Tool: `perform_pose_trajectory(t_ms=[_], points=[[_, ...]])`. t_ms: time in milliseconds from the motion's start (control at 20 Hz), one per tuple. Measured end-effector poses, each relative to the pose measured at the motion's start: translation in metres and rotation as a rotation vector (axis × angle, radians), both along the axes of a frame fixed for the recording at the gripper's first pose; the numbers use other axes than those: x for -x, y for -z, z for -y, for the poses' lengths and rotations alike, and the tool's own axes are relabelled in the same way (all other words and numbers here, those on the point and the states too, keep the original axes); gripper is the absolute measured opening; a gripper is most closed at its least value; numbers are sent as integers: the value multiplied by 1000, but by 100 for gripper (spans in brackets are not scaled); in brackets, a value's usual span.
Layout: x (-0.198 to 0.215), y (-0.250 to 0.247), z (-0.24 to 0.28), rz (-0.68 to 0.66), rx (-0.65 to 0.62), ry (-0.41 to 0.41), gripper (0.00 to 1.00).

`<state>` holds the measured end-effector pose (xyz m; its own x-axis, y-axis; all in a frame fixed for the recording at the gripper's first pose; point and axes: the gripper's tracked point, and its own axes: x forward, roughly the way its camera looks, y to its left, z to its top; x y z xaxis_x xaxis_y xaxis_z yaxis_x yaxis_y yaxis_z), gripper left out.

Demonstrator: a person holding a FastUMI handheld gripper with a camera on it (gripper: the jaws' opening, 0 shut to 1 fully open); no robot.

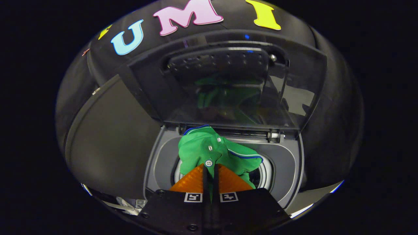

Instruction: Put the clothes into the washing machine and then close the washing machine lid.

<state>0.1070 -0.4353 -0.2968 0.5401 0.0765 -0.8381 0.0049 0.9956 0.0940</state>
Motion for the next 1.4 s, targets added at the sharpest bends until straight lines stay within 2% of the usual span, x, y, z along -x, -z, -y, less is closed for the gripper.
perform_pose_trajectory(t_ms=[250, 600, 650, 700, 850, 950, 1050, 1200, 1400], points=[[15, 40, 3, -81, 44, 10, 5], [28, 53, 4, -122, 41, 72, 9], [24, 50, 1, -104, 32, 77, 18], [21, 43, 3, -80, 24, 81, 39], [9, 41, 22, -37, 113, 90, 100], [9, 41, 30, -42, 163, 79, 99], [14, 39, 20, -63, 129, 72, 100], [13, 24, 17, -62, 100, 117, 100], [-24, -48, 23, 101, 78, 183, 99]])
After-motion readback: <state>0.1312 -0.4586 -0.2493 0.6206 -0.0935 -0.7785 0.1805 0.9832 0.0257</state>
